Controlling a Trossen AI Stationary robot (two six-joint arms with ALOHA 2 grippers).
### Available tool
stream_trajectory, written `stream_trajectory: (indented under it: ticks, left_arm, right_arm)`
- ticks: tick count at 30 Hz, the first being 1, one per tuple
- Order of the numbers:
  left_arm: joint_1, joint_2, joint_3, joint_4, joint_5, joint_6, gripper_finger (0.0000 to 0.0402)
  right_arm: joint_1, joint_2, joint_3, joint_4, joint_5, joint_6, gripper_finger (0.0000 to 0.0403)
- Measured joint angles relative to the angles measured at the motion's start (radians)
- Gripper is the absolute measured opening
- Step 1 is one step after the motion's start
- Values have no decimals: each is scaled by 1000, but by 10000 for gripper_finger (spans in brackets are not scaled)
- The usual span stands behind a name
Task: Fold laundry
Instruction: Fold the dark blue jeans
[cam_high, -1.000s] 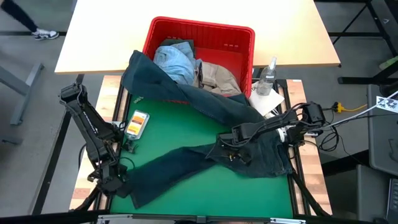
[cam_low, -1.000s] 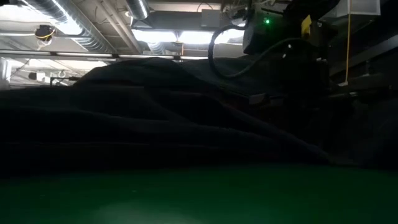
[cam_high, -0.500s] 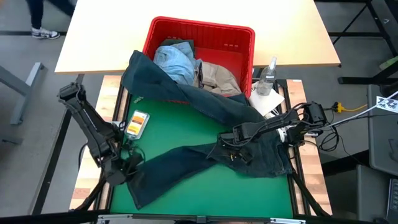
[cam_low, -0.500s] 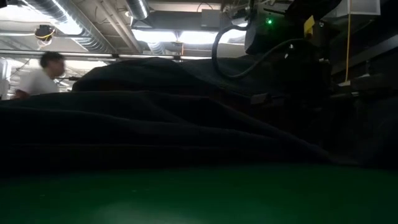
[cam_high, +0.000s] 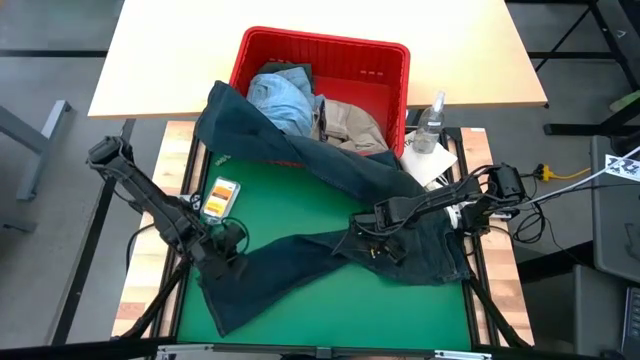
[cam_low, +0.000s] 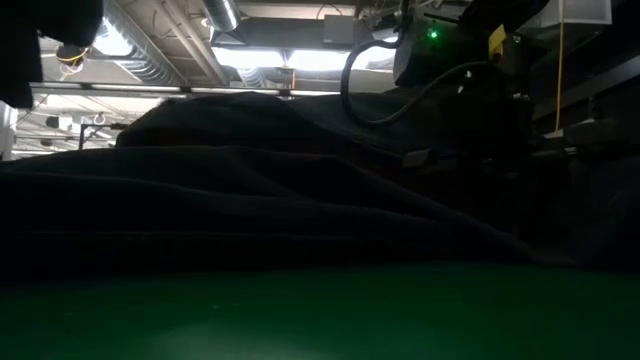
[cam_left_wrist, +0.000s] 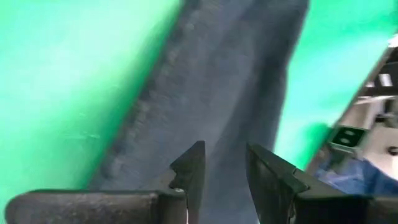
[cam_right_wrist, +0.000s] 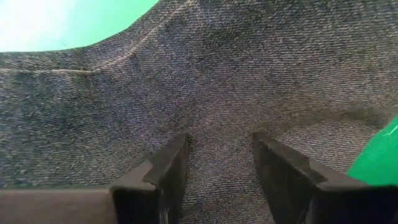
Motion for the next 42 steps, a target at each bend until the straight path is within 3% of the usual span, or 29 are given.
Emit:
stream_trajectory:
  ticks: [4,10,16,20,25,35,39,42]
  left_arm:
    - [53,0,0,-12,60,59,125]
    - [117,0,0,-69,136,157,193]
    - [147,0,0,-159,136,220,257]
    - [152,1,-2,-154,137,259,270]
    - [151,22,-40,-111,147,262,265]
    - [151,61,-236,235,261,254,258]
    - [154,61,-256,238,285,203,209]
    - [163,61,-245,233,278,202,136]
  right_arm:
    - [0,0,0,1,-2,0,186]
    - [0,0,1,2,-2,0,186]
    - [0,-1,1,2,-2,0,186]
    - [0,-1,1,2,-2,0,186]
    - [0,-1,1,3,-2,0,186]
    - [0,-1,1,6,-2,-1,186]
    - [0,-2,1,4,-2,-1,186]
    - [0,-2,3,-24,-2,-1,186]
